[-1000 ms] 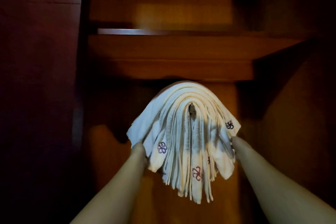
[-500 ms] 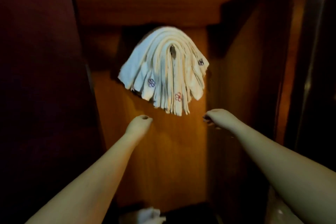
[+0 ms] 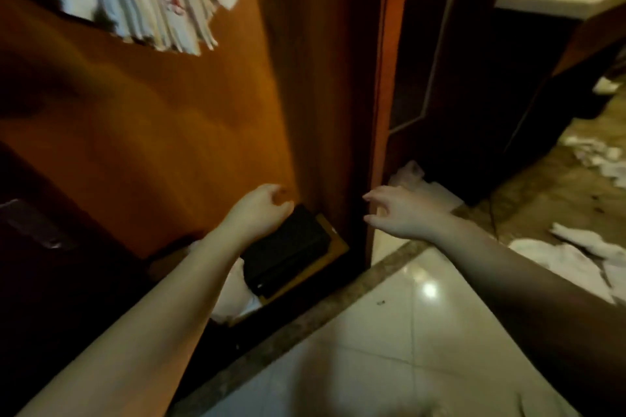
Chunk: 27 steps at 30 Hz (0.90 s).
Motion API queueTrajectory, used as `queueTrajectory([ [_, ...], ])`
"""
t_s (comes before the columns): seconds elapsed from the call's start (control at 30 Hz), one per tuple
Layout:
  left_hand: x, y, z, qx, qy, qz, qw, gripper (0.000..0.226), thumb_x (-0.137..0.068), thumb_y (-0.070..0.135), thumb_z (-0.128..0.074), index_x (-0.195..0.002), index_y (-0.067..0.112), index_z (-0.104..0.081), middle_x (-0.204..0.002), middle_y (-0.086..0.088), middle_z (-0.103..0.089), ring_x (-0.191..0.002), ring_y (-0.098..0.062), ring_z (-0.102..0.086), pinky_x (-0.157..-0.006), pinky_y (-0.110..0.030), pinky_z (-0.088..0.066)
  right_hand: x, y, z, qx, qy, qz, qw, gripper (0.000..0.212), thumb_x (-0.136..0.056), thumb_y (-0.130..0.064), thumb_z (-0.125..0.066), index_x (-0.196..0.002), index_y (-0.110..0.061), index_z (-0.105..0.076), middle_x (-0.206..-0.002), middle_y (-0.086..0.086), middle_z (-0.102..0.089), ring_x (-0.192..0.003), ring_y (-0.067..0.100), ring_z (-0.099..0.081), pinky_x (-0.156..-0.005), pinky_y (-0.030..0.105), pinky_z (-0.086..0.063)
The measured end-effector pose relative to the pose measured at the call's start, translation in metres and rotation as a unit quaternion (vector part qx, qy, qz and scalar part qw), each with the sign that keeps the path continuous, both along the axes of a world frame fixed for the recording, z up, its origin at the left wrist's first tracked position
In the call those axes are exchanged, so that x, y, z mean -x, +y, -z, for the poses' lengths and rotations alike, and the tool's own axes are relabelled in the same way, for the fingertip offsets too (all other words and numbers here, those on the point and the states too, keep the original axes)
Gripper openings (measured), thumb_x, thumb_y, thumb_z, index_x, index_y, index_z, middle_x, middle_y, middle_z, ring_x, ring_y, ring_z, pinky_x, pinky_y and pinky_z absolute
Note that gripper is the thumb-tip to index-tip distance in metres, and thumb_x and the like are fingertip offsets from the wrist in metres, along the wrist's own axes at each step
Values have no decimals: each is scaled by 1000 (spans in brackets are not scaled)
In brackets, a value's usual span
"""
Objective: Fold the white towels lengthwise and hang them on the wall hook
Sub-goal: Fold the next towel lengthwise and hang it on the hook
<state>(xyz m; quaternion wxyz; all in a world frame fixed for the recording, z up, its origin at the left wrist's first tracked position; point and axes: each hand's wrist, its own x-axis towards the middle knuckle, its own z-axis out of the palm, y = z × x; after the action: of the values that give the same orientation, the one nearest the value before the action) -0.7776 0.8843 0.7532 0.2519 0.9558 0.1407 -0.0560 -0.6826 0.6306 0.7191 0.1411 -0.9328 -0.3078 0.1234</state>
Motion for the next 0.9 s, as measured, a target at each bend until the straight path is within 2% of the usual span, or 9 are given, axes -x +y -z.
queueTrajectory([
  [0.1, -31, -53, 32, -6, 33, 65, 997, 51, -102, 36, -53, -149, 19, -43, -155, -2, -41, -137, -19, -43, -100, -26, -36, -4, -53, 39, 6, 24, 38, 999, 56, -95, -45, -55, -146, -21, -47, -150, -2, -47, -137, 16, -42, -110, 28, -32],
  [0.2, -68, -114, 60, -1, 70, 102, 992, 51, -102, 35, -53, -148, 17, -45, -153, -1, -42, -136, -18, -44, -105, -28, -36, -18, -112, 72, 2, 79, 86, 993, 56, -97, -42, -53, -148, -19, -44, -152, 1, -44, -140, 18, -38, -112, 29, -30],
  [0.3, -109, -176, 93, -7, 109, 137, 984, 50, -99, 39, -56, -145, 21, -48, -149, 1, -46, -129, -15, -49, -97, -25, -39, -31, -174, 104, -5, 106, 140, 984, 55, -97, -40, -54, -147, -18, -47, -152, 2, -46, -139, 19, -41, -111, 29, -31],
  [0.43, -155, -255, 127, -21, 154, 181, 971, 52, -99, 37, -55, -147, 19, -45, -150, -3, -44, -132, -19, -47, -102, -30, -39, -42, -253, 140, 10, 143, 213, 966, 52, -97, -43, -51, -145, -23, -49, -151, -5, -45, -135, 19, -46, -108, 31, -37],
  [0.53, -181, -307, 150, -18, 175, 212, 961, 47, -99, 32, -54, -142, 15, -50, -145, -6, -49, -129, -22, -49, -93, -26, -37, -48, -305, 168, 38, 183, 253, 949, 51, -98, -45, -49, -144, -25, -49, -152, -6, -43, -136, 19, -45, -107, 32, -38],
  [0.67, -219, -369, 185, -26, 217, 250, 943, 51, -98, 38, -55, -145, 22, -47, -146, -4, -50, -124, -23, -54, -100, -31, -45, -53, -368, 204, 51, 231, 324, 916, 47, -97, -41, -49, -141, -24, -52, -149, -2, -48, -132, 22, -47, -105, 33, -40],
  [0.9, -295, -468, 232, -44, 249, 357, 899, 47, -101, 28, -52, -146, 14, -48, -153, -6, -45, -135, -26, -46, -105, -32, -38, -79, -457, 249, 63, 304, 465, 829, 46, -93, -36, -49, -137, -23, -56, -141, 3, -55, -125, 26, -54, -99, 37, -46],
])
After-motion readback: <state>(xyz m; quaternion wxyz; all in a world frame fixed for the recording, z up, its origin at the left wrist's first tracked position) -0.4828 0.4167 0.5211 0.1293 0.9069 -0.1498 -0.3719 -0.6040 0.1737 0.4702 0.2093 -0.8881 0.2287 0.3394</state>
